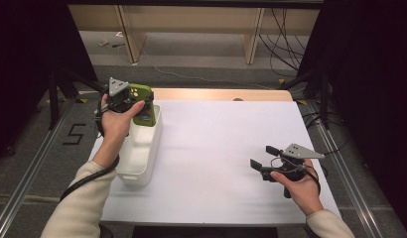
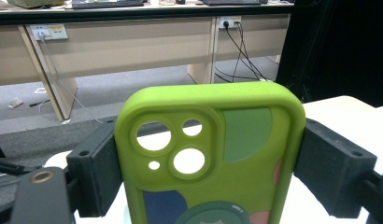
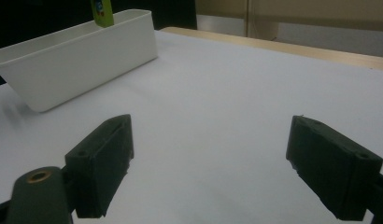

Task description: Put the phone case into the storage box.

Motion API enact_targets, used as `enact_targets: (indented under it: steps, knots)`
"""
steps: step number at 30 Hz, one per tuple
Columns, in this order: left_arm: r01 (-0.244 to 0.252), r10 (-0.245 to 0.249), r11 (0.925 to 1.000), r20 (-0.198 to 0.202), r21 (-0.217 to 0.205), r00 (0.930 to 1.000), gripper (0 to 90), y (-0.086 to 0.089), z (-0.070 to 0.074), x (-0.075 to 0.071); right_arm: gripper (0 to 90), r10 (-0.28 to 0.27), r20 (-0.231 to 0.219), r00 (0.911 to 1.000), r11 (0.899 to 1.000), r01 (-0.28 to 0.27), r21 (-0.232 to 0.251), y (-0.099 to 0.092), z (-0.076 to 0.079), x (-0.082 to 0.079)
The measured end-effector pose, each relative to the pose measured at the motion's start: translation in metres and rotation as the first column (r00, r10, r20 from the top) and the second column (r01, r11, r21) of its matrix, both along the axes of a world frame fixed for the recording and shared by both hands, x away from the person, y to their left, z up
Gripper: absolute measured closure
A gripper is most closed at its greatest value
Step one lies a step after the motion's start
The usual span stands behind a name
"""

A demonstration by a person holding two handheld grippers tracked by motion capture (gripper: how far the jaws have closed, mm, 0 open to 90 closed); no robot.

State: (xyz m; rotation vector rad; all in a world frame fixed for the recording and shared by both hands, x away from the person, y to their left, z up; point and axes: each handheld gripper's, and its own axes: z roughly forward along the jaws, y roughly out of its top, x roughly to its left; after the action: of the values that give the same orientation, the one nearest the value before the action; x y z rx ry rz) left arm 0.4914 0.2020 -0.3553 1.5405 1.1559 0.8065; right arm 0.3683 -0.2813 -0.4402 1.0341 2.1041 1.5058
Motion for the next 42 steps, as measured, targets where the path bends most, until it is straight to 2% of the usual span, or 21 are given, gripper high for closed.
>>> enact_targets:
  steps: [17,42]
  knots:
    - [0.014,-0.014,0.9999,0.004,0.001,0.9999,16.2,-0.001,-0.001,0.01,15.9,-0.006,0.001,1.0,1.0,0.006,0.003,0.0,0.0,0.0]
    - [-0.02,0.02,0.9997,-0.013,0.012,0.9997,16.2,0.004,-0.006,0.024,15.9,-0.005,0.0,1.0,1.0,0.005,0.001,0.0,0.0,0.0]
